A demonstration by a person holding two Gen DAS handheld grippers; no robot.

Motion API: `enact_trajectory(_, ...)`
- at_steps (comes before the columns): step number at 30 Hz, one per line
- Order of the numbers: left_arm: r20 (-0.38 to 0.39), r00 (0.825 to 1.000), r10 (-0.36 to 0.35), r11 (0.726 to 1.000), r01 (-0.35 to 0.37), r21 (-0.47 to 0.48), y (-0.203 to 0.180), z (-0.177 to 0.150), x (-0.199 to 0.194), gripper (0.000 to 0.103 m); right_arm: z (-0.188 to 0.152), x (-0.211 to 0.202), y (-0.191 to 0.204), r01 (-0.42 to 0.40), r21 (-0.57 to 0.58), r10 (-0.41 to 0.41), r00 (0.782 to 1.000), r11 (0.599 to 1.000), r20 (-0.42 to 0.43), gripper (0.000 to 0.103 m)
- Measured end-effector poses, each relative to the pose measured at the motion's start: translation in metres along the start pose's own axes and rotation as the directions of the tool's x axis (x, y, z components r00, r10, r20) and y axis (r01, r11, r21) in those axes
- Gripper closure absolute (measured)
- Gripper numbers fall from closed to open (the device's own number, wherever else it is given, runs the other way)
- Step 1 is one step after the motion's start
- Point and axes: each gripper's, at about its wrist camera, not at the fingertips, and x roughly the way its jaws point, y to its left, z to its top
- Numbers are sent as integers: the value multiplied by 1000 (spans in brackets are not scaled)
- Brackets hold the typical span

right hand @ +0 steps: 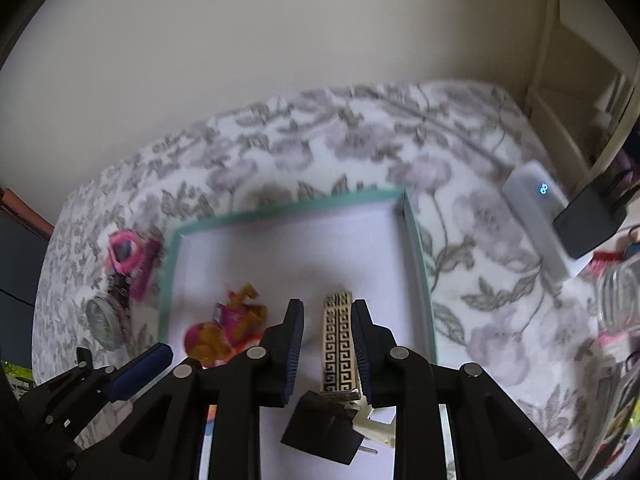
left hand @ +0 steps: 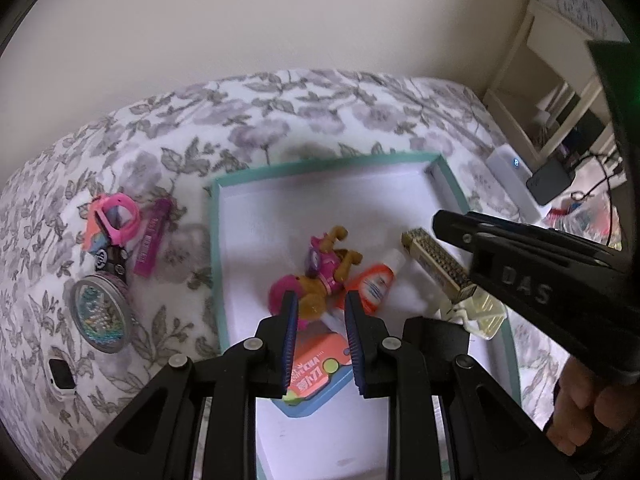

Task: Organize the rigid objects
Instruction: 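Open the left tool releasing the glue bottle while the right tool releases the gold bar in the tray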

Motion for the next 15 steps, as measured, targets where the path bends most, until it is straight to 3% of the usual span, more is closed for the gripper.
enact_trajectory(6, 45, 999, 12, 998, -10, -57, 19, 9, -20, 77, 7, -32, 14, 8, -34, -5, 997, 999, 79, 76)
enact_trajectory(12, 51, 998, 37, 987, -29, -157, 51, 15, -27, 71, 9, -42, 21, 39, -59, -33, 994, 997, 106, 69)
enact_trajectory(15, 46, 998, 53, 978, -42, -206, 67, 16, -28, 70, 9, -41, 22, 47, -64, -40, 994, 997, 103, 59)
